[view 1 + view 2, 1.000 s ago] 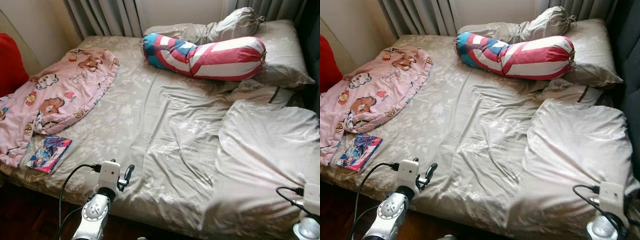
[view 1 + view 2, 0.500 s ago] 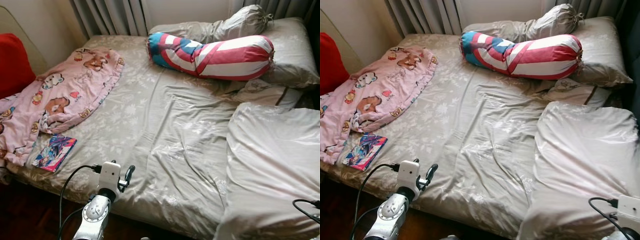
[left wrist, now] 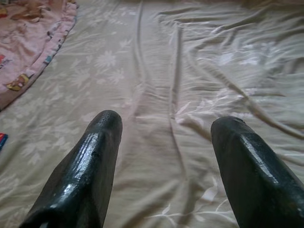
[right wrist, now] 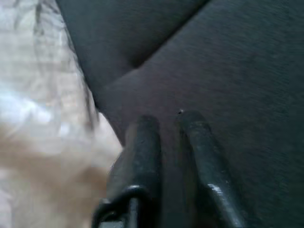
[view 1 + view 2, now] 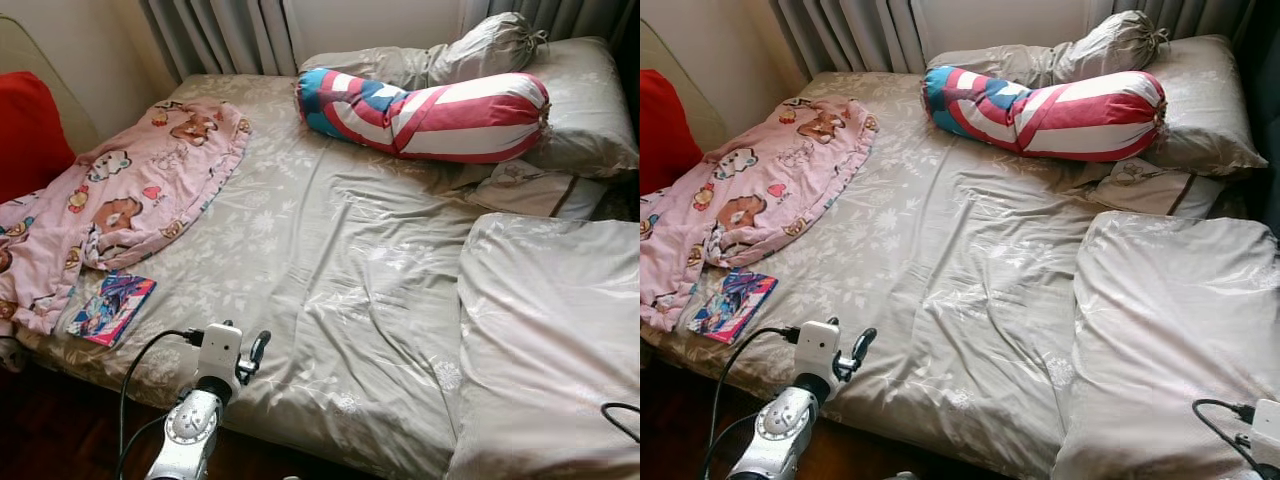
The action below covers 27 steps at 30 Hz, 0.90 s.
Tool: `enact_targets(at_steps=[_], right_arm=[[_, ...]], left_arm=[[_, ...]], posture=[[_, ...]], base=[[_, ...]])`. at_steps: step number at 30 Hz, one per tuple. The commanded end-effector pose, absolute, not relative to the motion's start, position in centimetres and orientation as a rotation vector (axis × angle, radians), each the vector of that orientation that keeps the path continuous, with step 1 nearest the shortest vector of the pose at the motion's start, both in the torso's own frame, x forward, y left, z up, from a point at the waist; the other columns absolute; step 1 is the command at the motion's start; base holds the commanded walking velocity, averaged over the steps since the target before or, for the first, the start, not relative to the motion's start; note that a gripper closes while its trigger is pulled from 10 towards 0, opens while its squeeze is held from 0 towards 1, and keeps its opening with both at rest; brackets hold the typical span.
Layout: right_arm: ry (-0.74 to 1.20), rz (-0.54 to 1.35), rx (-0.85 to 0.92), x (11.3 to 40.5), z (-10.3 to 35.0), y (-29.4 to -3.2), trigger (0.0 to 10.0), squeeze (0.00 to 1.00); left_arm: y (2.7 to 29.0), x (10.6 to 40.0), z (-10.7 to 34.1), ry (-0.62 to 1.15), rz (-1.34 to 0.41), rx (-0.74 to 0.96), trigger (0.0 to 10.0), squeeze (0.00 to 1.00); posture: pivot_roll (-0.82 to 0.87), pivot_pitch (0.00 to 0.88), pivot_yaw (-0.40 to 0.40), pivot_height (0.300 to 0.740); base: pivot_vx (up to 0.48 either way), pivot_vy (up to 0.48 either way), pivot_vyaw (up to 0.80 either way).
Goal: Clean up the room
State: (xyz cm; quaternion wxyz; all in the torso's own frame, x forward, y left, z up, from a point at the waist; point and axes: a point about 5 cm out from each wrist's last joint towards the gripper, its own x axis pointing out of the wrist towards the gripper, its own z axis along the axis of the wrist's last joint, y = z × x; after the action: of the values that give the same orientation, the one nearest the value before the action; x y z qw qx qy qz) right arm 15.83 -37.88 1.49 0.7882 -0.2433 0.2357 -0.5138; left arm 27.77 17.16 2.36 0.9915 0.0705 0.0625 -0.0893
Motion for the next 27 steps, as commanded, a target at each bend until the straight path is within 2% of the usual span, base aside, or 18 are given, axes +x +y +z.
enact_targets(at_steps=[1,2,3,4,9,10,11,13,17,20,27], right_arm=[[0.516,-1.120,-0.506,15.5,1.3,-37.8,10.0,0.64],[0.519,-1.111,-0.503,15.5,1.1,-37.7,10.0,0.56],[0.520,-1.106,-0.502,15.5,1.1,-37.6,10.0,0.56],[0.503,-1.076,-0.467,15.8,0.9,-37.1,10.0,0.00],[0.438,-0.679,-0.170,19.4,-1.1,-31.6,10.0,0.00],[0.456,-0.516,-0.053,20.4,-2.1,-28.8,10.0,0.00],[0.460,-0.483,-0.030,20.7,-2.2,-28.3,10.0,0.00],[0.511,-0.330,0.026,21.5,-3.3,-25.5,10.0,0.00],[0.538,-0.259,0.038,22.0,-3.7,-23.9,10.0,0.00],[0.626,-0.137,0.040,22.8,-4.6,-21.2,10.0,0.00],[0.752,0.002,-0.025,22.1,-5.8,-19.6,10.0,0.00]], left_arm=[[17.8,27.3,1.8,0.149,-0.167,0.144,10.0,0.00],[17.8,27.3,1.8,0.150,-0.168,0.143,10.0,0.00],[17.8,27.3,1.8,0.150,-0.168,0.143,10.0,0.00],[17.7,27.3,1.7,0.152,-0.169,0.142,10.0,0.00],[17.5,27.2,1.4,0.169,-0.172,0.139,10.0,0.00],[17.6,27.2,1.2,0.188,-0.163,0.130,10.0,0.00],[17.6,27.2,1.1,0.193,-0.161,0.128,10.0,0.00],[18.0,27.1,0.6,0.231,-0.129,0.098,10.0,0.00],[18.4,26.9,0.1,0.272,-0.102,0.076,10.0,0.00],[19.3,25.7,-1.8,0.403,-0.041,0.043,10.0,0.00],[19.6,23.7,-4.0,0.550,-0.016,0.052,10.0,0.00]], posture=[[-0.01,0.094,0.087,0.740],[-0.01,0.094,0.087,0.740],[-0.01,0.094,0.087,0.740],[-0.01,0.094,0.087,0.740],[-0.01,0.090,0.086,0.740],[-0.02,0.088,0.085,0.740],[-0.02,0.088,0.085,0.740],[-0.01,0.084,0.084,0.740],[-0.01,0.079,0.079,0.740],[0.00,0.060,0.056,0.740],[0.02,0.039,0.023,0.740]], base=[[0.000,0.000,0.00],[0.000,0.000,0.00],[0.000,0.000,0.00],[0.000,0.000,0.00],[0.000,0.000,0.00],[0.000,0.000,0.00],[0.000,0.000,0.00],[0.000,0.000,0.00],[0.000,0.000,0.00],[0.000,0.000,0.00],[0.000,0.000,0.00]])
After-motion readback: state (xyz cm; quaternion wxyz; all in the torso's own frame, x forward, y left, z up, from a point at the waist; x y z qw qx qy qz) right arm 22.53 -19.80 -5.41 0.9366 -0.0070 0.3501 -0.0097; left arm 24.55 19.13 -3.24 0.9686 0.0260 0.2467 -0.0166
